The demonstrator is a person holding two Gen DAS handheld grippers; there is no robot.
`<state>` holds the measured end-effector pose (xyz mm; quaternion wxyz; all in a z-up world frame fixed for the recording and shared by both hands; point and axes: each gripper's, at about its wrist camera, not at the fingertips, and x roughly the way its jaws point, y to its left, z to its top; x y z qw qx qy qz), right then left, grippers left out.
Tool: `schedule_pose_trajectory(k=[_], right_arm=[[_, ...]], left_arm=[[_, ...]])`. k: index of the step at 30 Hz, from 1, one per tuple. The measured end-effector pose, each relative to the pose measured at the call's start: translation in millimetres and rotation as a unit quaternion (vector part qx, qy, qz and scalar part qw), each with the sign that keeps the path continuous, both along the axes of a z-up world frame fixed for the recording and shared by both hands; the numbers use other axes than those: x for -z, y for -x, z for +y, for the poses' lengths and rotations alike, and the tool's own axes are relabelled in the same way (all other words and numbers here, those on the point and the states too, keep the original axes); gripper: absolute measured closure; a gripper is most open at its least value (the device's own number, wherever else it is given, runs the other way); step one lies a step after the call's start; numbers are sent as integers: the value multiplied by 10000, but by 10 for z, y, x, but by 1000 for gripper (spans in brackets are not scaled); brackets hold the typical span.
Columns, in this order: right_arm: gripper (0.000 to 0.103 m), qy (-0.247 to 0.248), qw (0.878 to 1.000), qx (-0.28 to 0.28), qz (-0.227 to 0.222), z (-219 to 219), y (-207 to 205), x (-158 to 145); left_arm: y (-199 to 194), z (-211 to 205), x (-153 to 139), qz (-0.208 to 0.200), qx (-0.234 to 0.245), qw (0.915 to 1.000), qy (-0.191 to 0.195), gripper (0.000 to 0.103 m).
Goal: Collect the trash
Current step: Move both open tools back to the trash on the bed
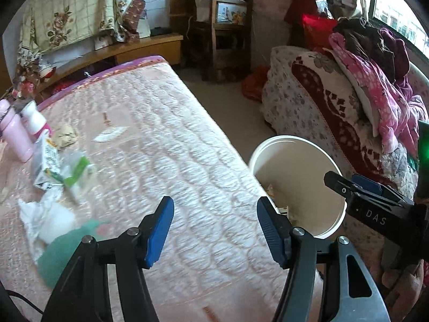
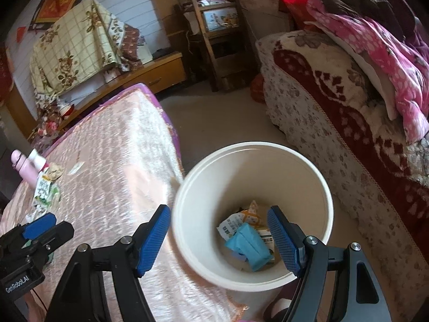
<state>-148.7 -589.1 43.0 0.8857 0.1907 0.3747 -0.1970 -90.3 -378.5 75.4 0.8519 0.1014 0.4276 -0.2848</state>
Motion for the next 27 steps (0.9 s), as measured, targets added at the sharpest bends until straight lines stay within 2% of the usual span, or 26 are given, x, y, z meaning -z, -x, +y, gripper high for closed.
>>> schedule_pose_trajectory(k=[12,20,22,27], right_arm=[[24,-8,9963,-859,68,824,-223,-83],[24,-97,9888,-1487,15,1434,-478,-179],[24,-43,9865,-1634,44,1605,-579,-195],[24,-88,9811,-1930,76,1934,-806,-234]], left_arm=[[-49,989,-128,-2,-534,9985,82,36],[-302,1884,-149,15,-1227,9924,116,34],[-397,2060,-115,99,-1383,9903,118,30],[-661,2364,26,408,-1638,9856,127,30]])
